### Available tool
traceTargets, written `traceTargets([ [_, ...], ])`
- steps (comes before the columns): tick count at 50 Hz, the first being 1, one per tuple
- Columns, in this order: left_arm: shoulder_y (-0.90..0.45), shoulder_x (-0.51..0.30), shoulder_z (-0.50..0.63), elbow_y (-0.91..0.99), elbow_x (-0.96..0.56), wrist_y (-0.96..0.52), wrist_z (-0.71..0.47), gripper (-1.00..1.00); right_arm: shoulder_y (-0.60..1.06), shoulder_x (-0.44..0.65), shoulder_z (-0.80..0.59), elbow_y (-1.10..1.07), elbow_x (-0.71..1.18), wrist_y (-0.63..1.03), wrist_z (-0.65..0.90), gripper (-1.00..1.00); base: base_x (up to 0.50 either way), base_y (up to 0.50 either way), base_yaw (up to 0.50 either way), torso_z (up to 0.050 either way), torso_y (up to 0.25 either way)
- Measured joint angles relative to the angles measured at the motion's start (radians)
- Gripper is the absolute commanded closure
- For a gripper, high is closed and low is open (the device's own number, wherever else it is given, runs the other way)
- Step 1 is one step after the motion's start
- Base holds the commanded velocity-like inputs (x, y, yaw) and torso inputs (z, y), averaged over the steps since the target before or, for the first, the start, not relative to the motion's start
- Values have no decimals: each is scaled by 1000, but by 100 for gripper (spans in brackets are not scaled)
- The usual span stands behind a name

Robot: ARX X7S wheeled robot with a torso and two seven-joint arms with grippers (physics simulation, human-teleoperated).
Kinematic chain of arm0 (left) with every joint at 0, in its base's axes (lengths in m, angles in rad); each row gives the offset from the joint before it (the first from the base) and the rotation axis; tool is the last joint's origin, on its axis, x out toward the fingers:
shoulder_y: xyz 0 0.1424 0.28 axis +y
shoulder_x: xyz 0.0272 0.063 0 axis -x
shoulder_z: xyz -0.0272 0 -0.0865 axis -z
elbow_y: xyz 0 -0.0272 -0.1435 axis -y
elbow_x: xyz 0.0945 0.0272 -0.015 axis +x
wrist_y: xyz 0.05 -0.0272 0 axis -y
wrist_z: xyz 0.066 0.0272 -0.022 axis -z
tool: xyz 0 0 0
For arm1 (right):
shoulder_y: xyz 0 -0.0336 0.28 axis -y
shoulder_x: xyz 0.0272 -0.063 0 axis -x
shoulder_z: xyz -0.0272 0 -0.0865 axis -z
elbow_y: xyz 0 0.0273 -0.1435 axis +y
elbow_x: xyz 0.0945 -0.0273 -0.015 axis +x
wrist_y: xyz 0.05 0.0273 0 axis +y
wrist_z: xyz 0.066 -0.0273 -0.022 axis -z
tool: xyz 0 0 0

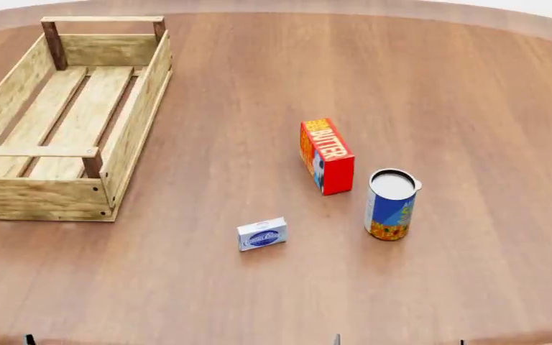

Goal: Pick up the cream cheese and put it in the tray.

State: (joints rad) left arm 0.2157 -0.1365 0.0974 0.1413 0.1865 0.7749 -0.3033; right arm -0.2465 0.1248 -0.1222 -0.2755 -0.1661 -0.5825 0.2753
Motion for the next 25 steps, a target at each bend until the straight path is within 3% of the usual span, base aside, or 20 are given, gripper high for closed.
traceTargets([
  [15,13,-23,3,-6,10,113,-47,-100,-10,12,-4,-6,-30,-42,37,-100,17,5,0,0,0],
  [25,19,-28,-1,-5,15,144,-74,-100,-8,14,-16,-7,-62,-29,47,-100,348,252,0,0,0],
])
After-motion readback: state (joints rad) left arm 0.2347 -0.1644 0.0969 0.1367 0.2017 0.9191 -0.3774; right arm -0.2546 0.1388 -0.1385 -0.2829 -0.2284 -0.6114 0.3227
